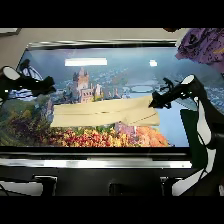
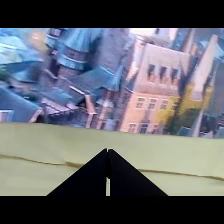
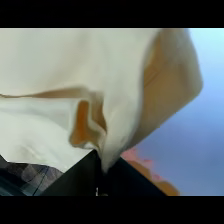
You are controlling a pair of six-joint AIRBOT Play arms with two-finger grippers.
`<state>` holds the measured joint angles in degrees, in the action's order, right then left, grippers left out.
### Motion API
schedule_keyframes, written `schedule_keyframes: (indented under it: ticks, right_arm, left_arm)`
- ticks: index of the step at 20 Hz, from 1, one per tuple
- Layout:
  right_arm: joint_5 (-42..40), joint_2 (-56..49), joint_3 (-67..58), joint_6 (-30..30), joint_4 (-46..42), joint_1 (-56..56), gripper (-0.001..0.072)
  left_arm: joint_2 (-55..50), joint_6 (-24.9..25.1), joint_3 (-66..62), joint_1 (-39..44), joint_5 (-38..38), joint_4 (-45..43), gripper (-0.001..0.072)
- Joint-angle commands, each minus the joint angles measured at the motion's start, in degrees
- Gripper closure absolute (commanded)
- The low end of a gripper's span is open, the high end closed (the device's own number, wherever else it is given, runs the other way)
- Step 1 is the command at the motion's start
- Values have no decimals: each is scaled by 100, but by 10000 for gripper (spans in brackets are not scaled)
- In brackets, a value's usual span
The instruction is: Fold the clothes and pants, and hang the long-sleeved shirts on hangers.
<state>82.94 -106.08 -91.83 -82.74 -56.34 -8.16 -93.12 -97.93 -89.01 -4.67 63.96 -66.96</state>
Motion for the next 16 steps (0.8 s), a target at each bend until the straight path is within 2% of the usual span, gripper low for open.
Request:
schedule_keyframes:
  ticks: [1, 5, 8, 11, 14, 16]
  right_arm:
    - [131, 911, -7, -704, -994, 15, 684]
    - [568, 1648, -11, -1121, -1834, 15, 684]
    - [778, 2063, -35, -1231, -2076, 15, 684]
    - [925, 2253, -238, -1333, -2267, 15, 684]
    - [1121, 2258, -693, -1403, -2361, 15, 684]
    - [1211, 2258, -1010, -1423, -2387, 15, 684]
  left_arm:
    - [-442, 11, -2, 960, -433, 868, 694]
    - [-1064, -17, -4, 2387, -1399, 1766, 695]
    - [-1497, -28, -210, 3248, -2006, 2559, 696]
    - [-2090, -103, -883, 3884, -1989, 2800, 696]
    - [-2618, -614, -1517, 4258, -2000, 2802, 696]
    - [-2914, -726, -1915, 4444, -1998, 2824, 696]
